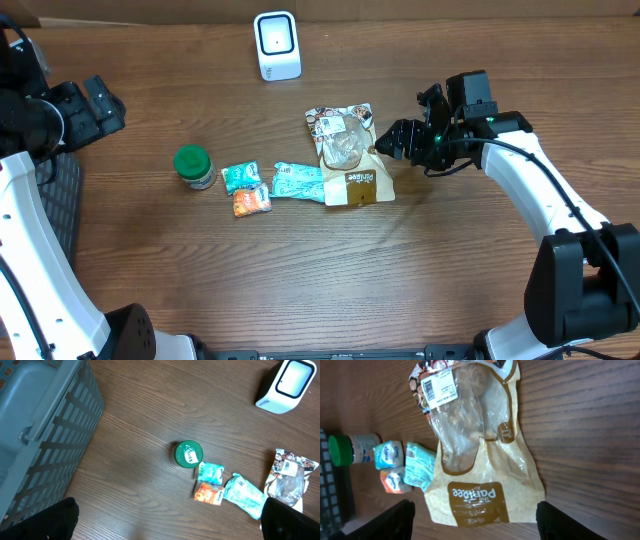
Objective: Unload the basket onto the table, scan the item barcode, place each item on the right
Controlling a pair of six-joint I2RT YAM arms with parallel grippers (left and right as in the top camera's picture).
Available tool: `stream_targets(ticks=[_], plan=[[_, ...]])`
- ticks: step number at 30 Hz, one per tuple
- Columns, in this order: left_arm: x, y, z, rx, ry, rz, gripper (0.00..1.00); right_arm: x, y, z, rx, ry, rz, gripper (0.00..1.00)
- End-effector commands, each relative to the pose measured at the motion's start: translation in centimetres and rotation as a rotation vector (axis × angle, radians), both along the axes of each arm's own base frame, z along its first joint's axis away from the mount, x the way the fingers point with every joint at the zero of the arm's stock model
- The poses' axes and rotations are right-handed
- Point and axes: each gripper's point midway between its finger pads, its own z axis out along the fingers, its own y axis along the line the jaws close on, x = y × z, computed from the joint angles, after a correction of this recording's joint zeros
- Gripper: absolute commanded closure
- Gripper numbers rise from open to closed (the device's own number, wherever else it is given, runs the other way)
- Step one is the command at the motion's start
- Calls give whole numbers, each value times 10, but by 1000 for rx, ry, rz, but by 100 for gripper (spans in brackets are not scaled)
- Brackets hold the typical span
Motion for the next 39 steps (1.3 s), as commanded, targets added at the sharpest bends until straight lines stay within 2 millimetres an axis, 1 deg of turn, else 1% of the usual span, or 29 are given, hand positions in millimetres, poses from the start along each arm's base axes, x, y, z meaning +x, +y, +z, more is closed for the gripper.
stream_targets(ticks=[1, 5, 11, 12, 14, 15, 16, 17, 18, 19, 21, 23, 26, 29, 30, 31, 33, 36, 39], plan=[[-1, 1, 3, 0, -9, 11, 0, 10, -3, 6, -22, -37, -14, 23], [-1, 1, 3, 0, -10, 12, 0, 9, -4, 5, -24, -28, -15, 21], [23, 3, 18, -5, -127, 26, 0, 4, -5, 3, -28, -9, -12, 17], [27, -1, 21, -33, -153, 28, 0, 4, -5, 3, -29, -10, -11, 17], [28, -10, 20, -91, -159, 19, 0, 5, -5, 3, -28, -13, -12, 16], [30, -19, 21, -132, -169, -10, 0, 6, -5, 3, -27, -15, -14, 16], [35, -36, 26, -193, -198, -110, 11, 6, -5, 4, -24, -14, -12, 16], [38, -47, 27, -228, -212, -167, 31, 5, -4, 4, -18, -12, -10, 16], [40, -58, 29, -257, -221, -212, 79, 4, -2, 5, -7, -10, -5, 16], [42, -67, 28, -279, -217, -234, 96, 4, 0, 6, 2, -10, -1, 16], [47, -86, 22, -298, -191, -274, 96, 5, 1, 7, 8, -15, 2, 16], [53, -110, 12, -309, -151, -338, 96, 6, 1, 7, 9, -21, 1, 18], [62, -153, -11, -357, -66, -407, 96, 7, 1, 8, 10, -21, -2, 23], [71, -196, -42, -396, 22, -462, 96, 6, 3, 10, 47, -4, -14, 25], [75, -213, -56, -412, 56, -478, 95, 6, 3, 13, 68, -3, -13, 25], [78, -226, -68, -423, 81, -484, 95, 7, 3, 16, 83, -3, -13, 25], [85, -255, -96, -442, 134, -500, 96, 10, -3, 25, 105, -2, -24, 26], [91, -290, -136, -467, 194, -496, 96, 15, -16, 36, 102, -3, -52, 27], [95, -315, -175, -486, 246, -473, 96, 21, -27, 44, 95, -21, -61, 27]])
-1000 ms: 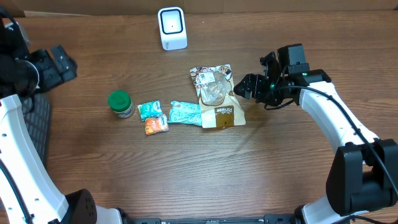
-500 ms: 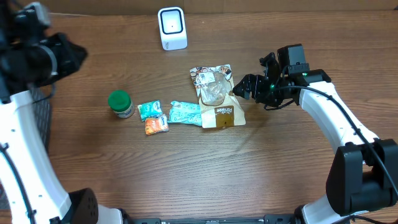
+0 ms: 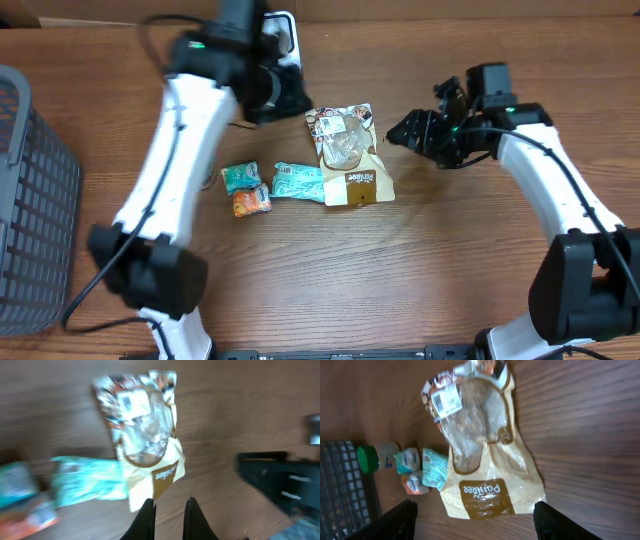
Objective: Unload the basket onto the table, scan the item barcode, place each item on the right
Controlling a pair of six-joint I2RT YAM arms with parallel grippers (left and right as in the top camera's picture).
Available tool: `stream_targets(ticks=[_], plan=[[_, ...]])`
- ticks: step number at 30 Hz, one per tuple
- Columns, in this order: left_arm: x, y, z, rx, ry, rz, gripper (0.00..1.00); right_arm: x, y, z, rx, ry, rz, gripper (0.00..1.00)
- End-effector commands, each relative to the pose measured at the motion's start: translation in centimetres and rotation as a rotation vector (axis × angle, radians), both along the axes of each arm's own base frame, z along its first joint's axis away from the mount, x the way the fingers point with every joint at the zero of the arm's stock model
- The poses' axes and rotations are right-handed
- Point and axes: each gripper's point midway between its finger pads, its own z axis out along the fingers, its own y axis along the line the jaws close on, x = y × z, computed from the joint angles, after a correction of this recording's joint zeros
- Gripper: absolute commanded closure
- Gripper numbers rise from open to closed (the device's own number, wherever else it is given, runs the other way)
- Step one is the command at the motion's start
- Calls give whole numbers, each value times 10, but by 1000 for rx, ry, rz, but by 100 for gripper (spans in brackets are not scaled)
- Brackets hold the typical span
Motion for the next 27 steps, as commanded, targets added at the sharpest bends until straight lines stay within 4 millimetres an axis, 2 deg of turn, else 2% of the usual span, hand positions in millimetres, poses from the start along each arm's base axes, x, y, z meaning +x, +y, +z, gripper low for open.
stream_targets(ticks=[1, 5, 6, 7, 10, 17, 23, 27], plan=[[-4, -27, -48, -18, 126, 59, 95, 14, -7, 19, 17, -63, 0, 27], [6, -47, -104, -13, 173, 73, 96, 15, -7, 18, 4, -76, 14, 28], [6, -48, -110, -10, 183, 75, 95, 15, -6, 18, 4, -76, 14, 28], [4, -49, -133, 7, 242, 101, 95, 14, -6, 18, 1, -75, 15, 28], [-5, -44, -160, 44, 336, 138, 96, 13, -4, 16, 0, -69, 21, 29], [-16, -35, -183, 133, 380, 148, 96, 14, -3, 0, -4, -31, 26, 29], [-16, -45, -198, 95, 355, 131, 96, 16, 2, -14, -19, -38, 75, 30], [-22, -44, -207, 93, 376, 139, 96, 16, 7, -18, -21, -42, 92, 29]])
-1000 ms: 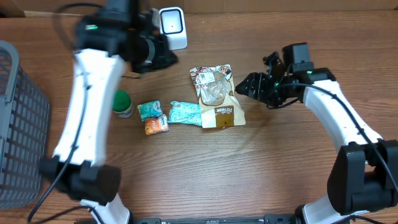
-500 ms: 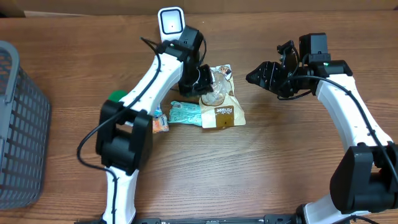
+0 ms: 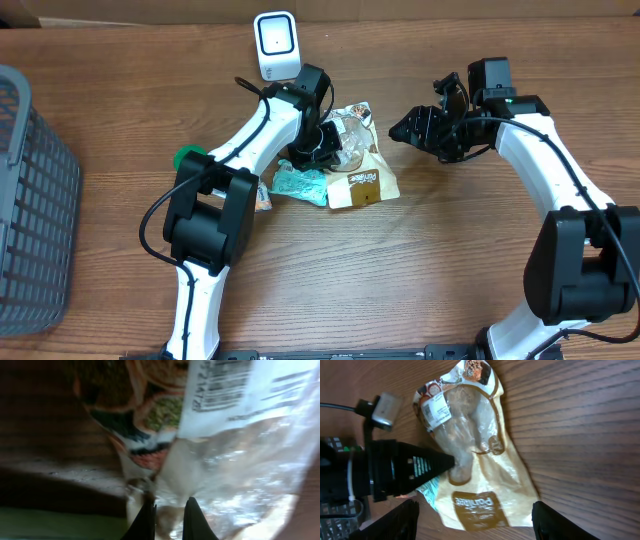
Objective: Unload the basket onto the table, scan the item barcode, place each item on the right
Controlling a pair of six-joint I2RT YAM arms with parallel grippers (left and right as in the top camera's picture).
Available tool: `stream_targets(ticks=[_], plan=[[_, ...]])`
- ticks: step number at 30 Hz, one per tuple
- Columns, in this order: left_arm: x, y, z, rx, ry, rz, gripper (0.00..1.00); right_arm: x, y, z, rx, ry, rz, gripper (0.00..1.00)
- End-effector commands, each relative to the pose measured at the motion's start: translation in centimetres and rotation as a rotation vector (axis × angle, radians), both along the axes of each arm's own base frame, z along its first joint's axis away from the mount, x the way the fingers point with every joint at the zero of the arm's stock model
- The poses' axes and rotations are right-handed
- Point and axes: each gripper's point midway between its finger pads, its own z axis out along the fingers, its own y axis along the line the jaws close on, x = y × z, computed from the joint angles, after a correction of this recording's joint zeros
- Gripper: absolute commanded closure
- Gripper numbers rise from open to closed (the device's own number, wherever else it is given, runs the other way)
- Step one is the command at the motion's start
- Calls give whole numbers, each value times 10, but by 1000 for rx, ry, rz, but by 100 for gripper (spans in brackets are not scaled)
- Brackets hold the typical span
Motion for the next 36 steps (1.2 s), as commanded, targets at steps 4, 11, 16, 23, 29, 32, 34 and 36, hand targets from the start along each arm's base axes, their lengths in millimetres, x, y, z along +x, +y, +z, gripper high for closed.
stream_targets(ticks=[4, 11, 16, 23, 29, 32, 34, 36], plan=[[-23, 4, -18, 16, 80, 13, 96, 3, 8, -1, -2, -40, 42, 29], [-37, 3, -27, -12, 135, 30, 96, 11, 5, -30, -31, -37, 77, 28], [-36, 3, -27, -13, 134, 30, 96, 14, 0, -60, -38, -3, 87, 27], [-37, 3, -27, -12, 135, 30, 96, 9, 3, -93, 26, 34, 155, 24], [-36, 3, -27, -13, 134, 30, 96, -8, 21, -114, 103, 93, 230, 24], [-36, 3, -27, -13, 133, 30, 96, -26, 37, -121, 118, 143, 291, 25], [-36, 3, -27, -14, 131, 30, 96, -39, 47, -122, 116, 171, 338, 25], [-36, 3, -27, -14, 131, 29, 96, -48, 56, -121, 119, 200, 362, 27]])
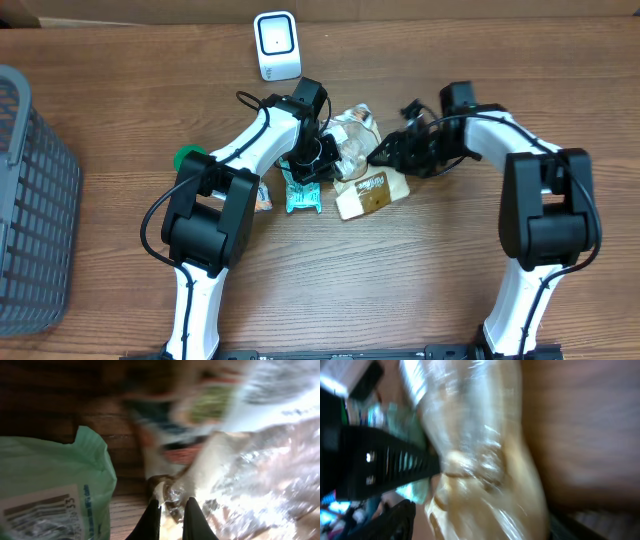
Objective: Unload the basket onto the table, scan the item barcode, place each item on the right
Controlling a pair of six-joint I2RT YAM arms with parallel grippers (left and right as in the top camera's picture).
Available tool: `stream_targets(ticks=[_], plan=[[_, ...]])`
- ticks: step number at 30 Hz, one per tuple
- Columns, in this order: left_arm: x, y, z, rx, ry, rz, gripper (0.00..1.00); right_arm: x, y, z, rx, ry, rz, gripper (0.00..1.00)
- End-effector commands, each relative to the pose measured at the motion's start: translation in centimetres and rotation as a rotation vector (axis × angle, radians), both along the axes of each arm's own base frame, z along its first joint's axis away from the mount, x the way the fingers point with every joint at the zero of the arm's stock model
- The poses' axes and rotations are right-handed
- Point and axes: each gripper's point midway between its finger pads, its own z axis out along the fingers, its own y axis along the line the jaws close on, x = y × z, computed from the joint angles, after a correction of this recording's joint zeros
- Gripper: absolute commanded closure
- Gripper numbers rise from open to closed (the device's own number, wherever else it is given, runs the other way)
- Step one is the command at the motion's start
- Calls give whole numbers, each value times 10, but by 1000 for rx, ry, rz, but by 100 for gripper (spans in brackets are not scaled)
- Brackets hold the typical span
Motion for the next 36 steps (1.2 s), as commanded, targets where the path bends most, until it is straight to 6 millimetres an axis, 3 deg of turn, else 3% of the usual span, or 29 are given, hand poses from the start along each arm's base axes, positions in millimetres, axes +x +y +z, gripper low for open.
stream_targets(ticks=[1, 7, 13, 18, 21, 25, 27, 29, 30, 33, 36], plan=[[-10, 7, -14, 44, 35, 10, 96, -27, 16, -28, -39, 75, 89, 30], [-10, 7, -14, 44, 35, 9, 96, -26, 39, -5, 136, 94, 76, 50], [-10, 8, -14, 45, 35, 5, 96, -15, 42, -4, 145, 91, 34, 77], [-4, 6, -12, 34, 2, -5, 96, -15, 42, -4, 145, 88, 34, 92], [3, 5, 0, 14, -54, -64, 96, -14, 42, 1, 146, 84, 34, 96], [22, 17, 48, 23, -182, -136, 96, -10, 41, 23, 150, 47, 37, 96], [31, 29, 85, 42, -256, -149, 96, -8, 39, 37, 152, 22, 33, 96], [36, 41, 129, 41, -334, -170, 96, -8, 35, 49, 144, 0, 26, 96], [35, 52, 171, 33, -405, -188, 96, -9, 29, 61, 114, -20, 18, 96], [26, 81, 241, 38, -527, -207, 96, -17, 24, 81, 87, -75, 49, 96], [12, 123, 289, 106, -618, -193, 96, -26, 23, 103, 89, -129, 84, 96]])
